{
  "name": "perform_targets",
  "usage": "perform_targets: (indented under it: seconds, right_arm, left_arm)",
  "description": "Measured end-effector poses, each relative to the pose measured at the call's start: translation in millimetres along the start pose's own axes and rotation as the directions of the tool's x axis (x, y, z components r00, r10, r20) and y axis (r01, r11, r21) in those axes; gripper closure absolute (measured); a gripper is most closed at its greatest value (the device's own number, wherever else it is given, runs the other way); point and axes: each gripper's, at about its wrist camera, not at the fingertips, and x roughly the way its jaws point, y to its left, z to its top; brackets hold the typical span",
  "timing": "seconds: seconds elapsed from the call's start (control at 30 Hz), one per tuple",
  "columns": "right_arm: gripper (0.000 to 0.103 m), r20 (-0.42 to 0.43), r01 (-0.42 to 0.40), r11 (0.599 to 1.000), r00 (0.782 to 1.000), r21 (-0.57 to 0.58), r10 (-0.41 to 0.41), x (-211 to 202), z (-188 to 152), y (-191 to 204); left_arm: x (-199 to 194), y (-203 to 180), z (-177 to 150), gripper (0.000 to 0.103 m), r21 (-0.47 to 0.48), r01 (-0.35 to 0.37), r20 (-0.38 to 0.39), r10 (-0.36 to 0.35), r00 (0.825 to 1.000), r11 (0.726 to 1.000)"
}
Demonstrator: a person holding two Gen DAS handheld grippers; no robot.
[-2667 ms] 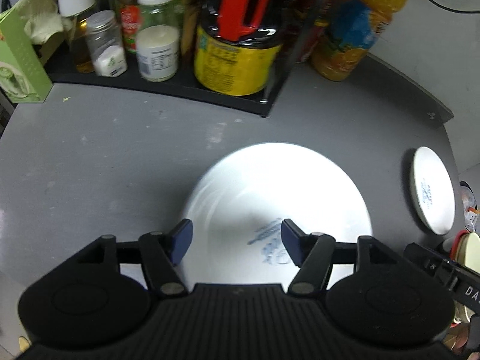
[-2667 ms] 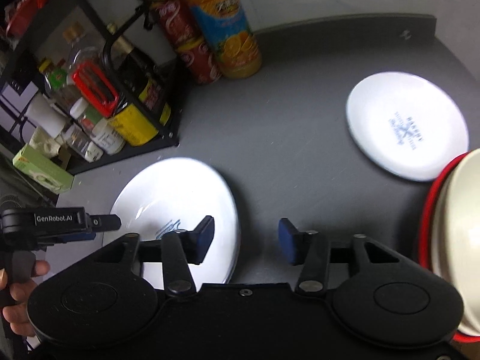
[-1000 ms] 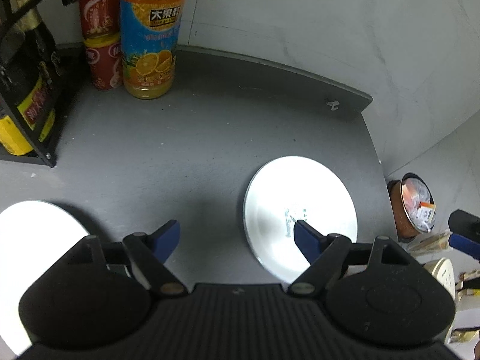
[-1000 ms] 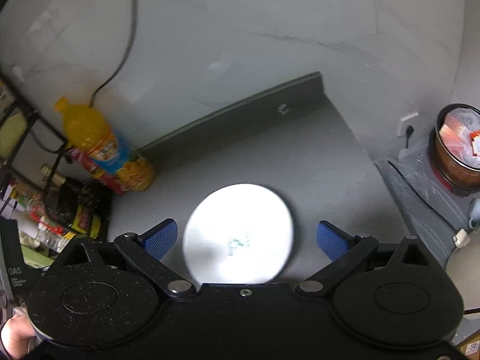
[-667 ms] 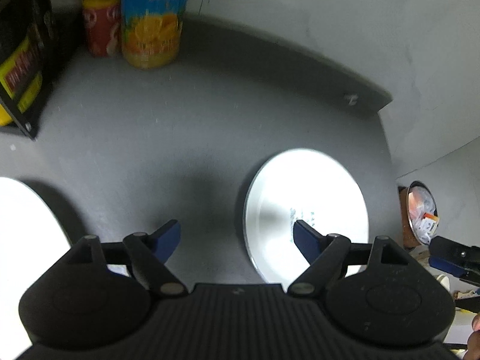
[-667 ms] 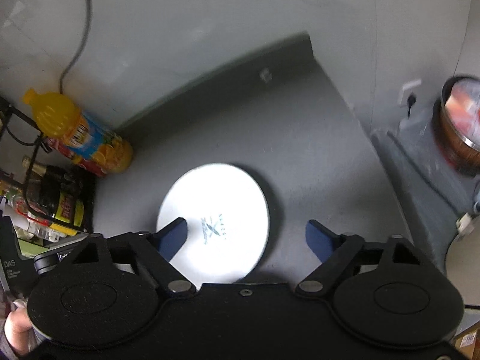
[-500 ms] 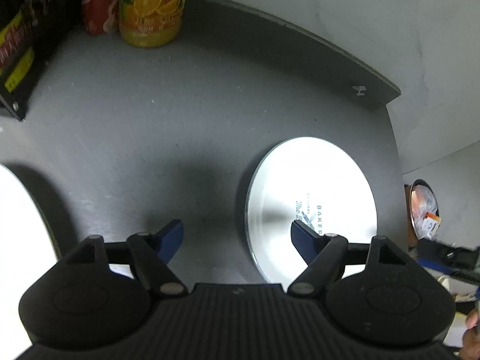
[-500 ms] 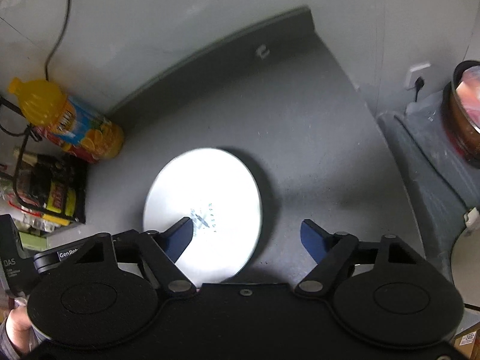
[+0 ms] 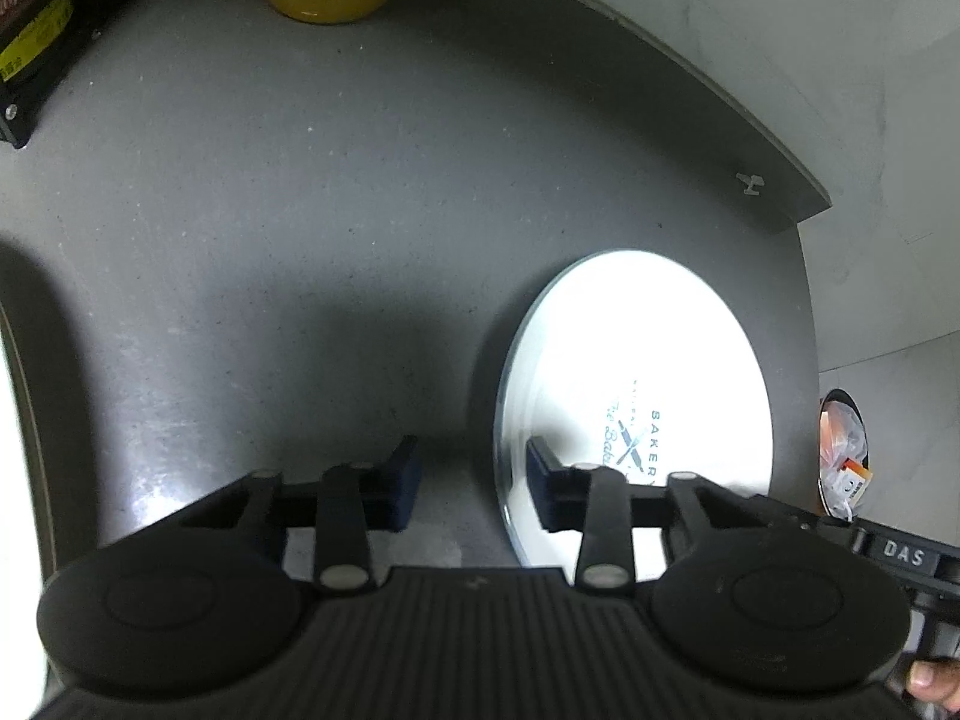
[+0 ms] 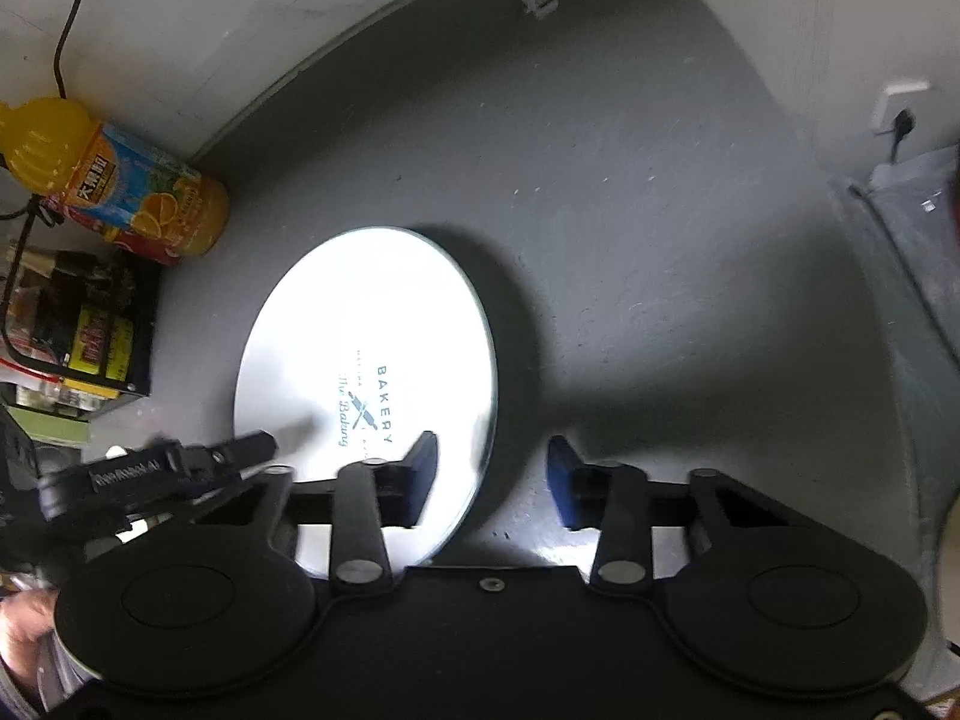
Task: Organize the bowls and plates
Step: 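Lift the 'BAKERY' plate and carry it over the plate stack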
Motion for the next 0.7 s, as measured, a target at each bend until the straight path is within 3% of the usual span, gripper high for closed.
perform_targets:
  seconds: [0.17, 0.27, 0.4, 0.47, 0.7]
  right_arm:
    - [0.074, -0.019, -0.029, 0.999, 0.999, -0.026, 0.029, 14, 1, 2]
    - [0.08, -0.02, -0.041, 0.998, 0.999, -0.041, 0.04, 17, 4, 6]
    - [0.083, -0.025, -0.008, 0.997, 1.0, -0.081, 0.006, 19, 6, 14]
    - [0.09, -0.024, 0.015, 0.994, 1.0, -0.111, -0.017, 19, 6, 15]
    - [0.092, 0.037, 0.048, 0.986, 0.998, -0.161, -0.042, -2, 10, 35]
  left_arm:
    - [3, -1, -1, 0.079, -0.021, 0.017, -0.005, -0.017, 1.0, 1.0]
    - [4, -1, -1, 0.08, -0.027, 0.044, -0.012, -0.044, 0.999, 0.999]
    - [9, -3, 0, 0.086, -0.039, 0.067, -0.031, -0.068, 0.997, 0.997]
    - [10, -4, 3, 0.091, -0.03, 0.061, -0.04, -0.062, 0.997, 0.998]
    - [-1, -17, 13, 0.091, 0.037, 0.046, 0.001, -0.046, 0.999, 0.998]
